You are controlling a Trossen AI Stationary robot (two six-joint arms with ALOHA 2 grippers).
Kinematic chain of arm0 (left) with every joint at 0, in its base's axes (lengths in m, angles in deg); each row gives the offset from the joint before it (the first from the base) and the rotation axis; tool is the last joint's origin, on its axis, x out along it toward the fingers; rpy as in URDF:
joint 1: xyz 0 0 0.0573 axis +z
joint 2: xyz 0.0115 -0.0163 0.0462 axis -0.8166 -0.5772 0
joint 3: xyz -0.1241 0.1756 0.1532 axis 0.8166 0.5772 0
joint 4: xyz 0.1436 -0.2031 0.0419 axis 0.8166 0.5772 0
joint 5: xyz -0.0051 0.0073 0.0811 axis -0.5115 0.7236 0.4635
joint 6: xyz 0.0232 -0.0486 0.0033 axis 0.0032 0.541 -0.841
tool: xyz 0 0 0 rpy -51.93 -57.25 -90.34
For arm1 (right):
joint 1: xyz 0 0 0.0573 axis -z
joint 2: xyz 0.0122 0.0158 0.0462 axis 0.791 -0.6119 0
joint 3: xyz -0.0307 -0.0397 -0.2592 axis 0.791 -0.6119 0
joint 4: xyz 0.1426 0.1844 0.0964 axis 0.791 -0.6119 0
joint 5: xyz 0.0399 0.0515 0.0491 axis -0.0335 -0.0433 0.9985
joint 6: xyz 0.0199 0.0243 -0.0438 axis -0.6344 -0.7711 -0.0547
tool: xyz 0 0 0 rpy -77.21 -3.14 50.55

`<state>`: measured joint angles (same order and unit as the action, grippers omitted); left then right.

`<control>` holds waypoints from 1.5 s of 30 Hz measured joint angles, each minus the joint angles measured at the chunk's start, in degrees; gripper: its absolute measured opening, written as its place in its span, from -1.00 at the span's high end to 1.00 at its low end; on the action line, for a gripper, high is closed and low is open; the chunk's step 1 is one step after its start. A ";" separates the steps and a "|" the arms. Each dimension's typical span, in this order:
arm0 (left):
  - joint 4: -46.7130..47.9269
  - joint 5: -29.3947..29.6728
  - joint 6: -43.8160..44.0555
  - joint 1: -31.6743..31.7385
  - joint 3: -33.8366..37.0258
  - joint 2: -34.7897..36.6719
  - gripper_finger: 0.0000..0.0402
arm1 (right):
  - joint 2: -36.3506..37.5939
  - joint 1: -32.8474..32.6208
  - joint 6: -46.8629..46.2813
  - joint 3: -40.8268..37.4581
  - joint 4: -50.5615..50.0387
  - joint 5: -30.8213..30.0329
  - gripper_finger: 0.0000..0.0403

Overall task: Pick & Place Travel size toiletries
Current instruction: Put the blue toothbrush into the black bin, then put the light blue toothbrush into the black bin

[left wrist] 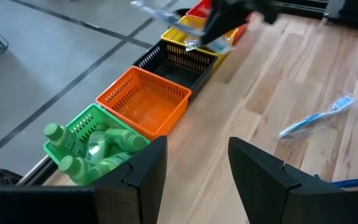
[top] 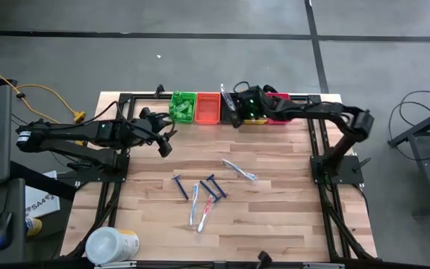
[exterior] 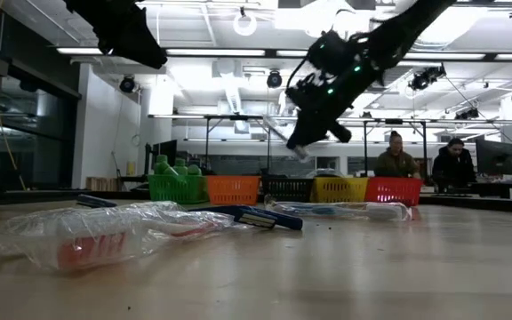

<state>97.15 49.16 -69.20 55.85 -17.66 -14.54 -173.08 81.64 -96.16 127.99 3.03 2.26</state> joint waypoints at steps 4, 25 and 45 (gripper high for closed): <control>-0.38 -0.02 0.00 0.00 0.00 0.00 0.15 | -6.31 1.42 1.25 5.01 -0.75 -0.50 0.89; -0.14 -0.07 0.30 0.00 0.00 0.00 0.15 | -9.59 0.94 1.21 10.66 -10.32 -9.37 0.48; 1.90 -3.43 3.29 -0.02 0.02 0.37 0.15 | 6.80 -14.36 -6.33 10.69 -29.61 -9.53 0.47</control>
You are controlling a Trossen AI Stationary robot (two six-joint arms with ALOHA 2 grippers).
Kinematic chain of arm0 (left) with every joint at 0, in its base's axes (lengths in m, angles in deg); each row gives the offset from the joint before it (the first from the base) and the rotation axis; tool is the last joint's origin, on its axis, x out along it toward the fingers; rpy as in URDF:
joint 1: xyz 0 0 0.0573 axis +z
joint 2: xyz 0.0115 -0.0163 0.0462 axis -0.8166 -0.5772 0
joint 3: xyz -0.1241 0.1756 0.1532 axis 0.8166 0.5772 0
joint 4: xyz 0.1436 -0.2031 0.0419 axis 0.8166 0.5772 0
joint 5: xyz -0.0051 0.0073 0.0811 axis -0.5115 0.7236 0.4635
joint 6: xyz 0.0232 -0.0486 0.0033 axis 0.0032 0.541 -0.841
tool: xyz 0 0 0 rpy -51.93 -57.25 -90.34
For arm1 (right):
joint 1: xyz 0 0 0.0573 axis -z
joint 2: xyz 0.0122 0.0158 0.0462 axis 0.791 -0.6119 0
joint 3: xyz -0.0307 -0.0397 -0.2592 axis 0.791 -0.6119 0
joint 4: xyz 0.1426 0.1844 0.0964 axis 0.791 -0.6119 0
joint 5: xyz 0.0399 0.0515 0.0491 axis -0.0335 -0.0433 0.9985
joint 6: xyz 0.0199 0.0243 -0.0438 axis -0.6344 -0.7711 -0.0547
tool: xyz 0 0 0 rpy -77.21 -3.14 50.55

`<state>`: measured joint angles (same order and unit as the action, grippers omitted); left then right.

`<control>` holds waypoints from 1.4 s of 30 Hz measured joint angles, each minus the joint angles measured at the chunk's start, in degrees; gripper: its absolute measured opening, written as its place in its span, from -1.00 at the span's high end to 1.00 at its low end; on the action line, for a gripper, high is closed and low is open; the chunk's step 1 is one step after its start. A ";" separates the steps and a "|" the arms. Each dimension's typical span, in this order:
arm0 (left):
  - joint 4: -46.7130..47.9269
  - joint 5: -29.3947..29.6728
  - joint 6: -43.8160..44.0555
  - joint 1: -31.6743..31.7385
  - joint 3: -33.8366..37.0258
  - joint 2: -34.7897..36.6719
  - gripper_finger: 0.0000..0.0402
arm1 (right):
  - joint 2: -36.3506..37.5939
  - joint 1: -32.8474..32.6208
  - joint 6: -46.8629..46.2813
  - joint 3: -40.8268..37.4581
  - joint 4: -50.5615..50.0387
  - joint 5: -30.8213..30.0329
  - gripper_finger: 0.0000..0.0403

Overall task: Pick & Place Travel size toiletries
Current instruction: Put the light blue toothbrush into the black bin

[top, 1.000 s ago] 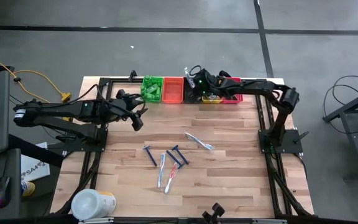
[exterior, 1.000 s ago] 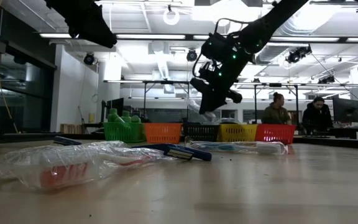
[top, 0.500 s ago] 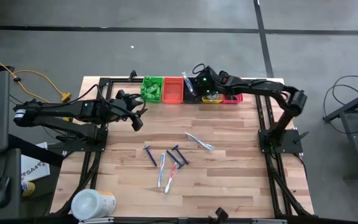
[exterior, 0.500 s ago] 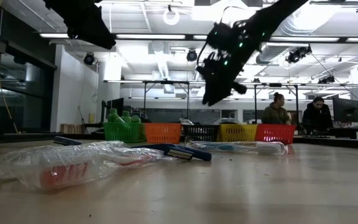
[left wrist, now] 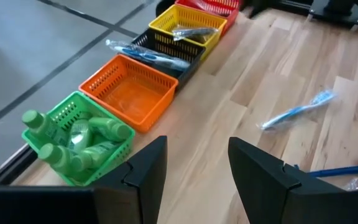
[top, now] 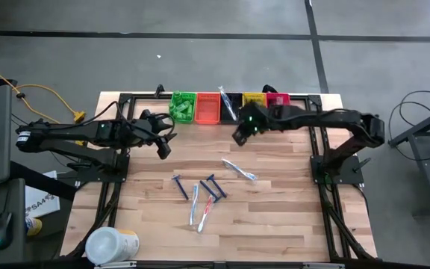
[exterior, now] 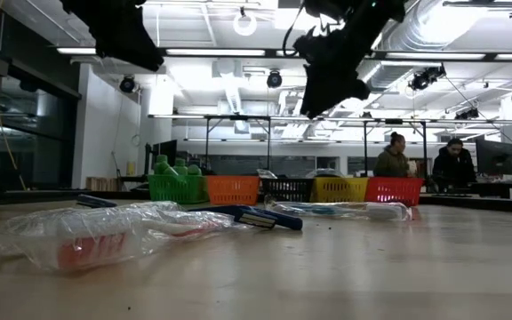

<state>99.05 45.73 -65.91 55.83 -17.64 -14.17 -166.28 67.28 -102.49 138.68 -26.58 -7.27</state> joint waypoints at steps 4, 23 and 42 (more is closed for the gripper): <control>1.34 -0.66 -0.08 0.00 0.00 0.11 0.15 | -0.17 -6.02 -4.45 -0.05 -6.20 0.13 0.47; 3.69 -3.93 4.91 -9.08 4.77 6.67 0.15 | -8.63 -29.33 -25.73 0.00 -14.79 -4.24 0.39; 4.98 -4.26 5.86 -10.59 4.79 6.84 0.15 | -20.71 -21.94 -16.85 -0.02 -11.45 0.56 -0.03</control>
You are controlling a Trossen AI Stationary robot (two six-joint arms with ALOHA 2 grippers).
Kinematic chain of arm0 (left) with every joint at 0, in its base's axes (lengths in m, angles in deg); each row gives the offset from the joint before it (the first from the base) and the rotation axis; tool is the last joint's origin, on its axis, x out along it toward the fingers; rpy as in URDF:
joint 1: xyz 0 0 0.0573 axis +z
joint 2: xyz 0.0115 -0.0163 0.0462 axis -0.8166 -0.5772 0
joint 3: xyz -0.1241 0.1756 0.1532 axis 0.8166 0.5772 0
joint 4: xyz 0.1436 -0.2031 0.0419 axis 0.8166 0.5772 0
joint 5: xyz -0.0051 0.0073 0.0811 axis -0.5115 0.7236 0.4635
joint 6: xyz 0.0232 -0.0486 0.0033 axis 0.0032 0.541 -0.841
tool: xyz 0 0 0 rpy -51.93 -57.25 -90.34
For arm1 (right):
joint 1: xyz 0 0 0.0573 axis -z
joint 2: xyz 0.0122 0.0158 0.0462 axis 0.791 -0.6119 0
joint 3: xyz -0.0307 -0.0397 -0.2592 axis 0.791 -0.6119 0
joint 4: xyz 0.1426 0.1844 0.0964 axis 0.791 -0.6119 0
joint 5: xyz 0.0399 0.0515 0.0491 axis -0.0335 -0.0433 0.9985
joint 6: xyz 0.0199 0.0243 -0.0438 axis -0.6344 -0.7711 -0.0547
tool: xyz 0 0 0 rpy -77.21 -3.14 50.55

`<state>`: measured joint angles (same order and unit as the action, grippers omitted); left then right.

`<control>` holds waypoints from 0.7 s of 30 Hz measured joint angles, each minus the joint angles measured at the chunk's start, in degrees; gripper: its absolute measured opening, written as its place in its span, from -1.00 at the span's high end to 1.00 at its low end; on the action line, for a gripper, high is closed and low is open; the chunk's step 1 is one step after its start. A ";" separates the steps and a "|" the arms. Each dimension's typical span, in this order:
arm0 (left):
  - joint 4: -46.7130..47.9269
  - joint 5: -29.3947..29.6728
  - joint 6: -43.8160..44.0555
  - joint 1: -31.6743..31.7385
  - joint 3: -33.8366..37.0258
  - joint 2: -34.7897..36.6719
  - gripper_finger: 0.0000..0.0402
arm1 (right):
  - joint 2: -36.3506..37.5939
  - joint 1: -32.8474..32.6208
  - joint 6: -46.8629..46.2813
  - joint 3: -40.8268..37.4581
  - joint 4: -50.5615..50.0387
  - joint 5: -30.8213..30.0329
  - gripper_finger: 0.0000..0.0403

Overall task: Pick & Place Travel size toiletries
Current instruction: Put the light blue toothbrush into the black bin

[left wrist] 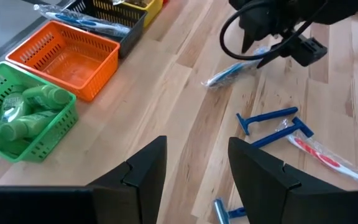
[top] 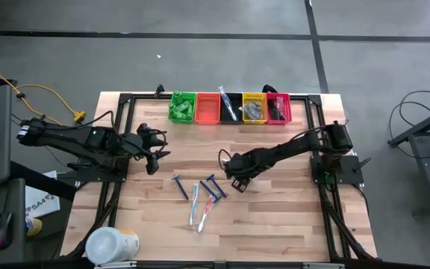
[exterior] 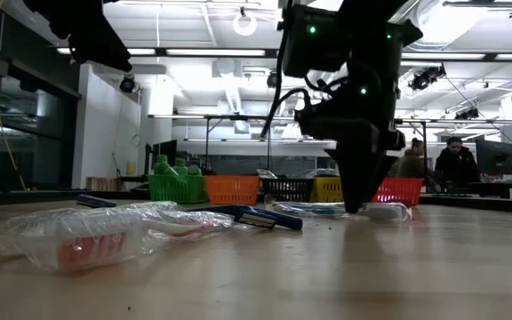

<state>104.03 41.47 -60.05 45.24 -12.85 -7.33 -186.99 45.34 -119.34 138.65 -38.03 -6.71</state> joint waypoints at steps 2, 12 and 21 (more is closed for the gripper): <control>0.02 -0.01 -0.02 -0.01 0.00 0.00 0.15 | -0.37 0.31 1.06 0.00 -0.07 0.04 0.00; 0.04 0.00 -0.10 -0.01 0.00 -0.02 0.15 | -2.15 0.72 3.75 0.15 -0.85 0.92 0.26; 0.55 0.00 0.03 -0.01 0.00 -0.02 0.15 | -2.68 0.24 7.34 0.17 -0.28 0.04 0.57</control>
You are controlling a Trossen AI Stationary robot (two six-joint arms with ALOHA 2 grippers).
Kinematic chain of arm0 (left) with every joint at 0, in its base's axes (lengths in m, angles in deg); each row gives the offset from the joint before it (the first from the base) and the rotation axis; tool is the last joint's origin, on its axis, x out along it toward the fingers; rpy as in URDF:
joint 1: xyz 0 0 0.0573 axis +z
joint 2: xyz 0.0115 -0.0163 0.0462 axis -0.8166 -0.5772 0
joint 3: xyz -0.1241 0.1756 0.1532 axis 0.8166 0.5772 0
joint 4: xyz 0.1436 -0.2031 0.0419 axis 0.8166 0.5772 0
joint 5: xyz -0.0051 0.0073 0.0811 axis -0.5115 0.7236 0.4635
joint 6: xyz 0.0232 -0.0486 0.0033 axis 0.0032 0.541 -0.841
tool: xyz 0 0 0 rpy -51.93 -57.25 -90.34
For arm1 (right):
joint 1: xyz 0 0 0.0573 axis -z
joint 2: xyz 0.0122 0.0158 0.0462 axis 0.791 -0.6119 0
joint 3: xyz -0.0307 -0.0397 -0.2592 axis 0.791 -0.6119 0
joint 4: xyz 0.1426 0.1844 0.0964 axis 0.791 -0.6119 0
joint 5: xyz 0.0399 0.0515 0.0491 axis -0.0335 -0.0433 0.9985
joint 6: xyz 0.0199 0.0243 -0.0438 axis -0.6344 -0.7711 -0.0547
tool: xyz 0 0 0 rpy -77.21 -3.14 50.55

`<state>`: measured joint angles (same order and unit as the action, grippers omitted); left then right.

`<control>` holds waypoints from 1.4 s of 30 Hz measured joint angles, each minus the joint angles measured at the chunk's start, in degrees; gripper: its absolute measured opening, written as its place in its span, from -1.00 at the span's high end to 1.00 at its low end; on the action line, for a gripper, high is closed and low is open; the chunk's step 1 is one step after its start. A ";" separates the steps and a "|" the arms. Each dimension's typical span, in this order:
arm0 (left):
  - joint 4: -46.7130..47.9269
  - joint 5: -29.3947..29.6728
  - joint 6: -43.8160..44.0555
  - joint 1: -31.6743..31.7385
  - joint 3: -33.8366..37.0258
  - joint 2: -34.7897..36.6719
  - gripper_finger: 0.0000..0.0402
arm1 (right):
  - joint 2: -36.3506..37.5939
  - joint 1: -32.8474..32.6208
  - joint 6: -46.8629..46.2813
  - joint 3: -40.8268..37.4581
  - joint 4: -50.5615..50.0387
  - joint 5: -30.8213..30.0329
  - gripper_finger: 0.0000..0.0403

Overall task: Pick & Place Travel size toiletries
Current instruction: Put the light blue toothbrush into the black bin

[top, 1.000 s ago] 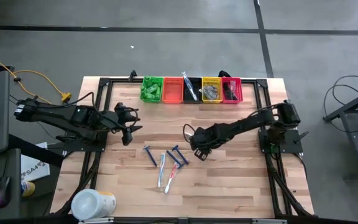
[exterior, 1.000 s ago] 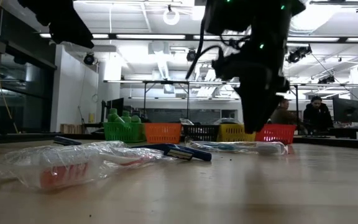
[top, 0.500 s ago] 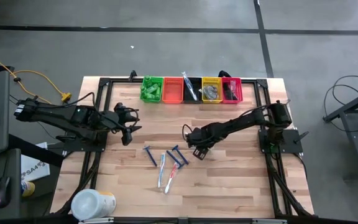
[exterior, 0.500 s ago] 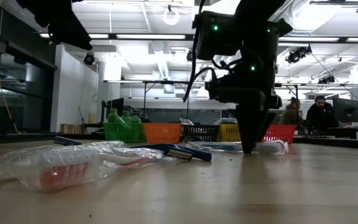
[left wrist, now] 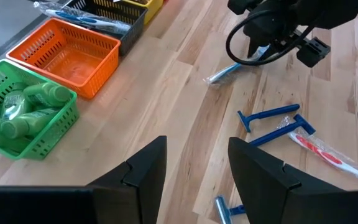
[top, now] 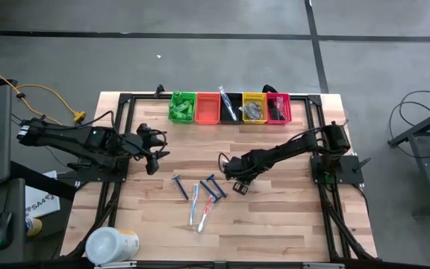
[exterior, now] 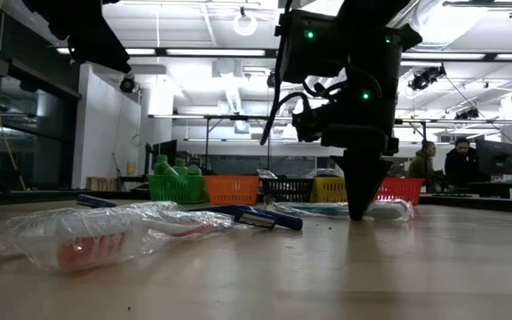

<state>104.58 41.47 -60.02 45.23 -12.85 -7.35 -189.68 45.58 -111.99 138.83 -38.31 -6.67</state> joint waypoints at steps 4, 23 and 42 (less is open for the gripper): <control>-0.41 0.00 0.03 0.09 0.00 0.00 0.15 | 0.01 0.08 0.62 -0.02 0.02 1.36 0.81; 0.76 -0.09 0.10 0.11 -0.02 -0.02 0.15 | 16.08 6.24 6.56 0.74 -5.26 -0.50 0.96; -0.18 0.44 -0.17 0.11 -0.02 -0.02 0.15 | 17.32 26.74 11.03 0.90 24.56 -6.69 0.95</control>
<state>104.40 41.90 -60.19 45.34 -12.88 -7.37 -172.35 72.32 -100.97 139.72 -13.75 -13.36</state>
